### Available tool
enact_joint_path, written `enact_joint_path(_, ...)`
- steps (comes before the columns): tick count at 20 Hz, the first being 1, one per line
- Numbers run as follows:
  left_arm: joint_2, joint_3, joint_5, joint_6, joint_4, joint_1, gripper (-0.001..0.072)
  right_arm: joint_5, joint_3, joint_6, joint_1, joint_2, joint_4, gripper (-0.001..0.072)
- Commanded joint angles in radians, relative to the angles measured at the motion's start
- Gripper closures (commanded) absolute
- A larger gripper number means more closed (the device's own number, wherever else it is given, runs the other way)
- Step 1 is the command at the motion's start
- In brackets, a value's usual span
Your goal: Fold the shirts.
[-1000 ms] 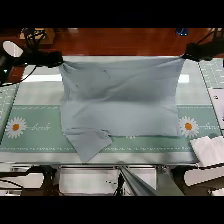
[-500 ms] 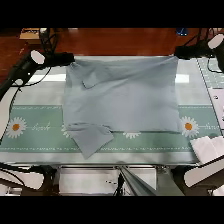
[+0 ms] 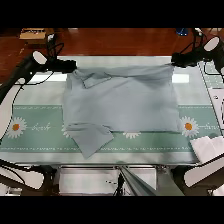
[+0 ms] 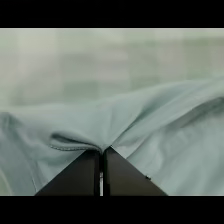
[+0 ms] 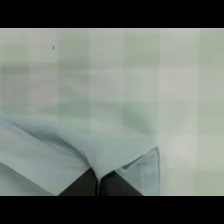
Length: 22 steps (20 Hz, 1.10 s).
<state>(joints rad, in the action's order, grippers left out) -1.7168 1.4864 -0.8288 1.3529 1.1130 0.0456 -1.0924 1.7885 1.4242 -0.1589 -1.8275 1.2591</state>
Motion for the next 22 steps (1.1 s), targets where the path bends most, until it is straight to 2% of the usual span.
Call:
enact_joint_path(1,0.002,0.036,-0.416,0.071,0.081,-0.034,0.0690,-0.256,0.000,0.040,-0.006,0.024,0.027,0.0689)
enact_joint_path(4,-0.011,0.035,-0.483,0.085,0.146,-0.055,0.0690,-0.347,0.000,0.044,-0.006,0.019,0.041,0.0689)
enact_joint_path(7,-0.029,0.035,-0.494,0.111,0.145,-0.071,0.0690,-0.352,0.000,0.063,-0.006,0.018,0.098,0.0689)
enact_joint_path(13,-0.037,0.036,-0.503,0.127,0.144,-0.064,0.0689,-0.348,-0.002,0.068,-0.004,-0.002,0.096,0.0687)
enact_joint_path(14,-0.034,0.037,-0.513,0.126,0.142,-0.064,0.0681,-0.347,-0.002,0.069,-0.004,-0.002,0.094,0.0640)
enact_joint_path(15,-0.024,0.037,-0.526,0.126,0.144,-0.068,0.0572,-0.344,-0.002,0.065,-0.005,0.000,0.094,0.0518)
enact_joint_path(16,-0.008,0.037,-0.546,0.125,0.146,-0.077,0.0396,-0.357,-0.001,0.039,-0.009,0.010,0.097,0.0415)
enact_joint_path(17,0.018,0.037,-0.567,0.121,0.149,-0.095,0.0290,-0.406,0.001,-0.008,-0.018,0.029,0.107,0.0402)
enact_joint_path(19,0.085,0.035,-0.649,0.035,0.150,-0.153,0.0295,-0.552,0.001,-0.089,-0.046,0.079,0.190,0.0403)
enact_joint_path(20,0.122,0.024,-0.703,0.028,0.151,-0.195,0.0294,-0.596,-0.001,-0.047,-0.083,0.111,0.175,0.0403)
enact_joint_path(22,0.218,-0.085,-0.753,0.027,0.127,-0.281,0.0294,-0.656,-0.042,-0.047,-0.158,0.182,0.138,0.0403)
